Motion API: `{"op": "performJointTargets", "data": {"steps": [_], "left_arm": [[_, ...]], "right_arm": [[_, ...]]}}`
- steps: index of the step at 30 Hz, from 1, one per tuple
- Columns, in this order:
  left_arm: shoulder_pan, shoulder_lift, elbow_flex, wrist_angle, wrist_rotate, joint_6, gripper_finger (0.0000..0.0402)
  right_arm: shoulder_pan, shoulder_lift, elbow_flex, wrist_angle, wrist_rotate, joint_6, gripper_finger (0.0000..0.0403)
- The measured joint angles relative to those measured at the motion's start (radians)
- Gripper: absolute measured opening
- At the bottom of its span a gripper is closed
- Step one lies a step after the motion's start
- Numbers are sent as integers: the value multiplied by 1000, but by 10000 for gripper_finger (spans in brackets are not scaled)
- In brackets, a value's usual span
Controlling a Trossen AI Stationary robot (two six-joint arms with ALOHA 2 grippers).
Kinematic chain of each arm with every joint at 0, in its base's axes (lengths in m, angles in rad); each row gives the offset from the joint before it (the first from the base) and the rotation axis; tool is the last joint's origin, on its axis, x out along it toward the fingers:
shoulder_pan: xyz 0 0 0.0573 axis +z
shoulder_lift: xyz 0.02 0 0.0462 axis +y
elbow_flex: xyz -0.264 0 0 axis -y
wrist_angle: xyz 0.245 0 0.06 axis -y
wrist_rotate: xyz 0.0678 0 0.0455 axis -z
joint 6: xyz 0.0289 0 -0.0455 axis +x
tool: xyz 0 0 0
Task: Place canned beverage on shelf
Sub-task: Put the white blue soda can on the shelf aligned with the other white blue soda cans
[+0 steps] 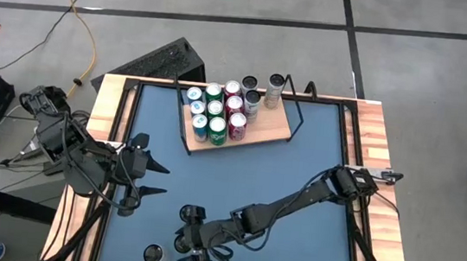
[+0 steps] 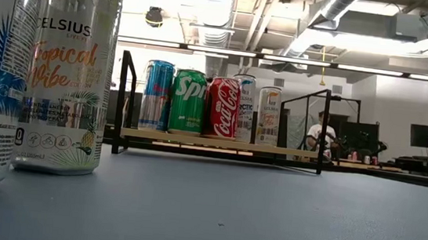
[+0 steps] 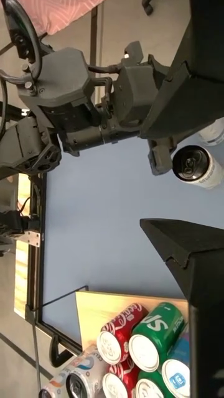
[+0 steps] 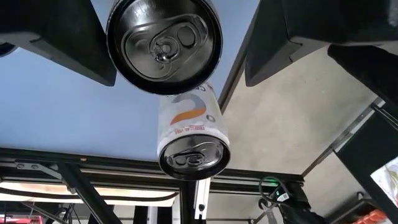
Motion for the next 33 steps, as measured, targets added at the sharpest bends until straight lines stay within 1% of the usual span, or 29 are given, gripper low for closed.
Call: {"op": "performJointTargets", "data": {"steps": [7,13,18,24,26,30,33], "left_arm": [[0,0,0,-1,-1,0,206],[0,0,0,-2,-2,0,206],[0,0,0,-2,-3,8,206],[0,0,0,-2,-23,23,206],[0,0,0,-2,-29,23,206],[0,0,0,-1,-30,22,206],[0,0,0,-1,-30,22,206]], "right_arm": [[-6,4,0,0,-7,-1,338],[-10,5,0,-40,-7,-1,314],[-13,6,0,-78,23,51,282],[-9,6,0,-64,45,55,222],[-10,6,0,-62,52,81,216],[5,5,0,-63,94,132,216],[30,-12,0,-118,186,165,216]]}}
